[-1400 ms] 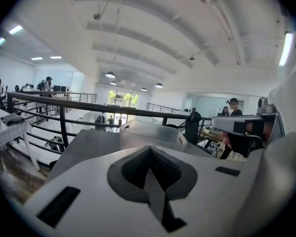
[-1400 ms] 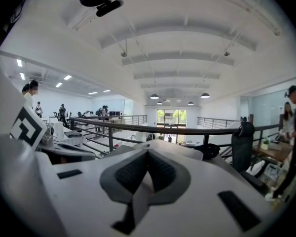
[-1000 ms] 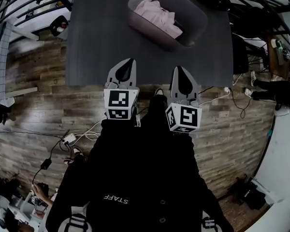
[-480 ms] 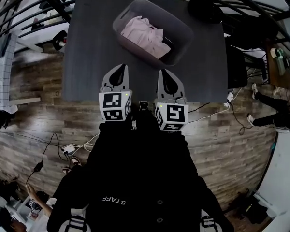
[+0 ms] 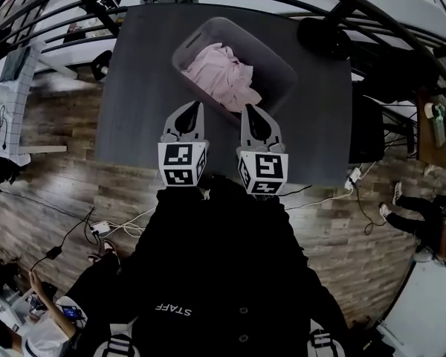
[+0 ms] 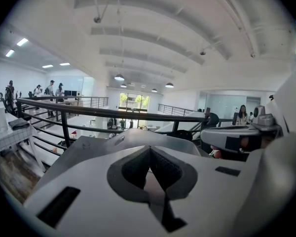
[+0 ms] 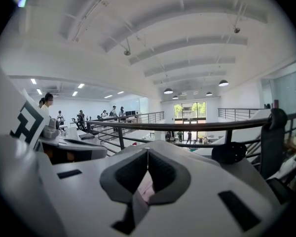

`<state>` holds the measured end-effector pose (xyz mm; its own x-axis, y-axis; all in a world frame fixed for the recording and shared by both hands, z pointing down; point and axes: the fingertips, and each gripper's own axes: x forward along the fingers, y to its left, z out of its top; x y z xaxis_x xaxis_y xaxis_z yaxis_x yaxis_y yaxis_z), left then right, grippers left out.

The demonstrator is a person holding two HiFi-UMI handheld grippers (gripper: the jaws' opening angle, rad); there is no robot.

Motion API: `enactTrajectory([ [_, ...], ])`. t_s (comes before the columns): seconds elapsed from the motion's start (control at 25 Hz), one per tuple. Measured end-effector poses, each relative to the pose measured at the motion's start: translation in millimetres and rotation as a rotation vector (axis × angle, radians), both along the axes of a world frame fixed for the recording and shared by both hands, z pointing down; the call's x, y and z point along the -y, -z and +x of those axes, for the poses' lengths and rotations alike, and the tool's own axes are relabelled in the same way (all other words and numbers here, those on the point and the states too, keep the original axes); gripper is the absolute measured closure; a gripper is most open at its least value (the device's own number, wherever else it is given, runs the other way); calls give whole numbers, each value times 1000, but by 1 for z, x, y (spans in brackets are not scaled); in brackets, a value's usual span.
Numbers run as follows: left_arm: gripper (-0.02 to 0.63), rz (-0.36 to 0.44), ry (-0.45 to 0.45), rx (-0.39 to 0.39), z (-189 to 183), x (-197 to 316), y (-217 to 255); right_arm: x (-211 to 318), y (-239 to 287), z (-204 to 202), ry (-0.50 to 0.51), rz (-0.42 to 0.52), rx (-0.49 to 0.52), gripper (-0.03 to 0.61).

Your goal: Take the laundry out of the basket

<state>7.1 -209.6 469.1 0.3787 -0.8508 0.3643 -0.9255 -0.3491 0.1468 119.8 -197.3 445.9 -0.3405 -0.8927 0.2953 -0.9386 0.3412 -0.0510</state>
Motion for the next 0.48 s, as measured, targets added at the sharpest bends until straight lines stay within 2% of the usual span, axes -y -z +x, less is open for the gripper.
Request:
enactTrajectory([
  [0.28,612,-62,18,-12,2,33,-17,45,-9,-3,36,-45,-25,563],
  [0.48,612,-99,20,-21,-13,51,-30,70,-27,-24,72,-96,-41,563],
])
